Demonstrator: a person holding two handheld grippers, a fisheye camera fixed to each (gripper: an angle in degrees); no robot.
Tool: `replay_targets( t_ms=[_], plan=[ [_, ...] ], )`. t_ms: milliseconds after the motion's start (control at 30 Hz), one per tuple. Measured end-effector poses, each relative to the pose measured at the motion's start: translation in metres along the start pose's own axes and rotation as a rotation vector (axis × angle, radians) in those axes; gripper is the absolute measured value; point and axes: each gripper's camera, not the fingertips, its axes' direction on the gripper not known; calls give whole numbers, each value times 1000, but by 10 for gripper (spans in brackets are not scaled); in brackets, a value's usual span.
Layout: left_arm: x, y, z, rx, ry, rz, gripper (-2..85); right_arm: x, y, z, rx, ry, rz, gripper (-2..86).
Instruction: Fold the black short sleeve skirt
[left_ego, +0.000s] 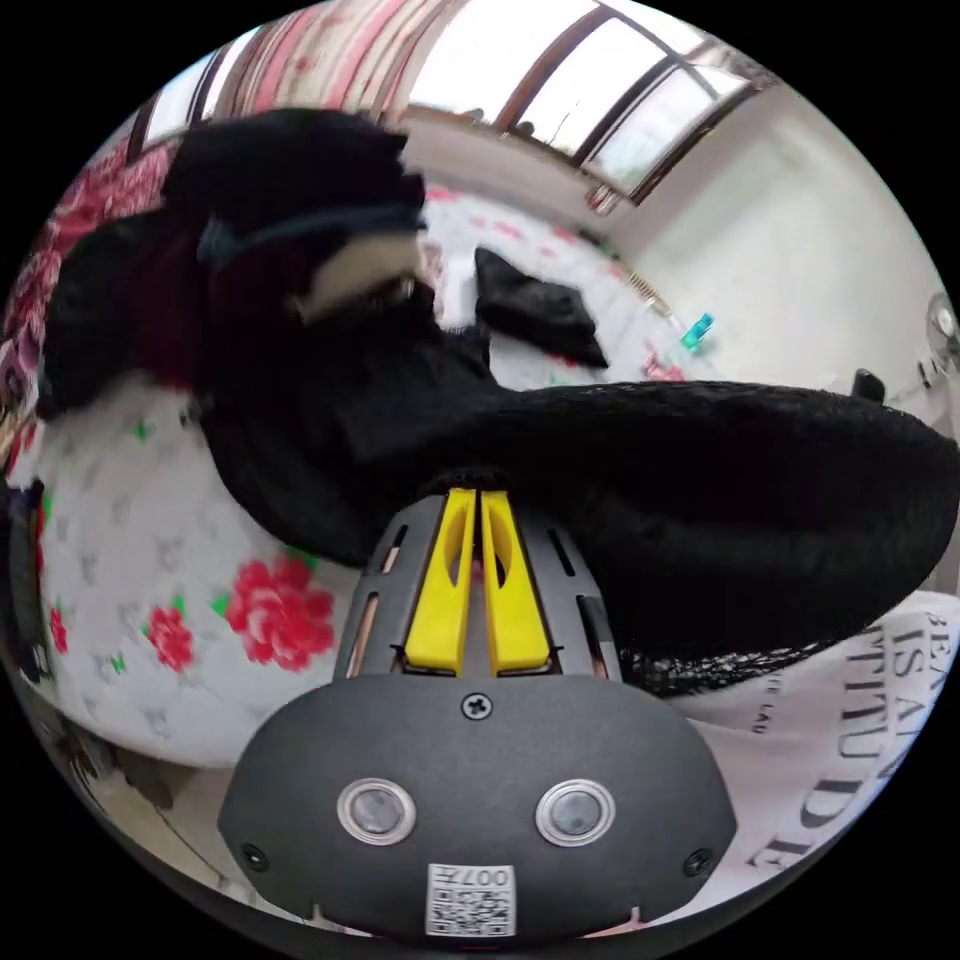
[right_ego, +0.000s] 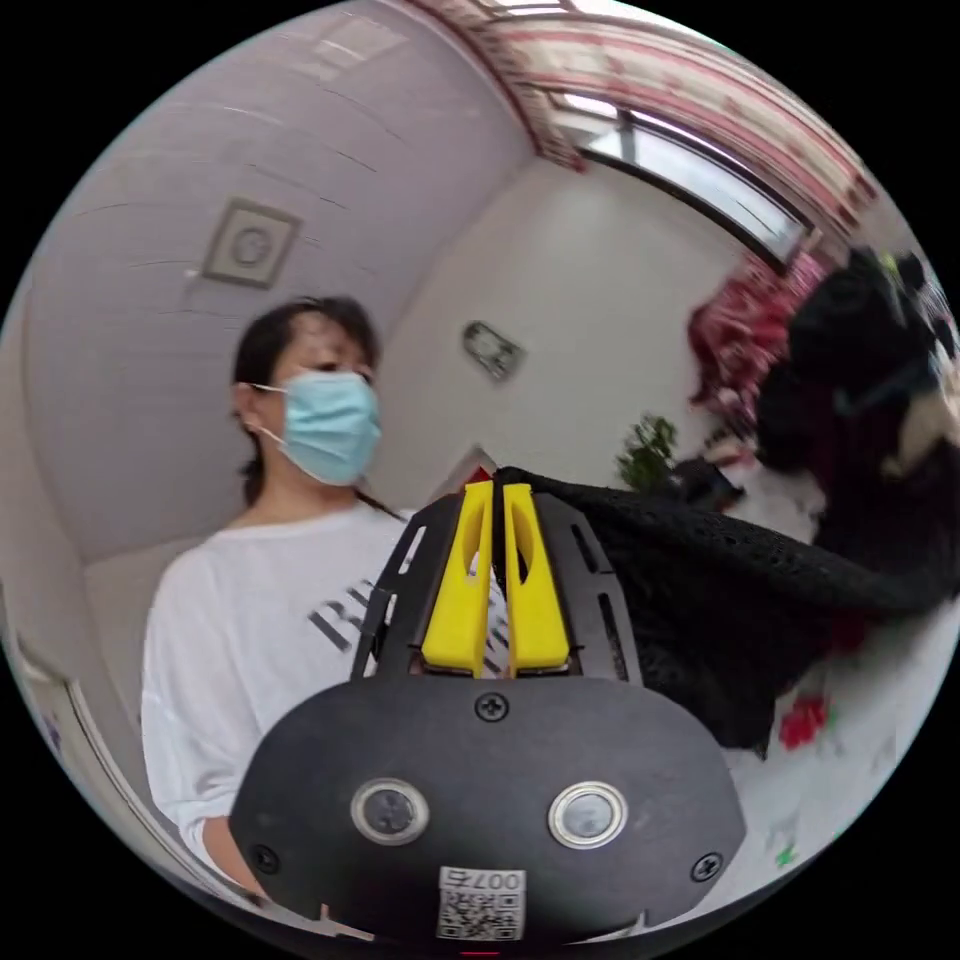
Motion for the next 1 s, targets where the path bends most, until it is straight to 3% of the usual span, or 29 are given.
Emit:
replay_targets(
  t_ms=[100,200,267,433,567,733,933,1000],
  plan=[
    [0,-57,-68,94,-31,57,-5,-26,-53,-9,90,-59,-145,-2],
    [-12,-96,-71,59,-169,37,13,-8,-71,-40,225,272,-82,-1],
    [-19,-96,-69,57,-149,15,36,35,-59,-76,235,520,112,-1],
    [-45,-25,-48,23,-154,-60,74,94,18,-140,277,852,519,-1],
    [-76,52,-7,-168,-97,-211,92,126,68,-175,406,859,736,-1],
    [-83,58,-9,-202,-175,-213,100,151,43,-177,331,921,759,-1],
    [-72,-27,-14,-123,-208,53,121,173,-10,-169,236,972,714,-1],
    [-68,-46,2,-207,-218,121,109,178,-20,-165,227,974,708,-1]
  ],
)
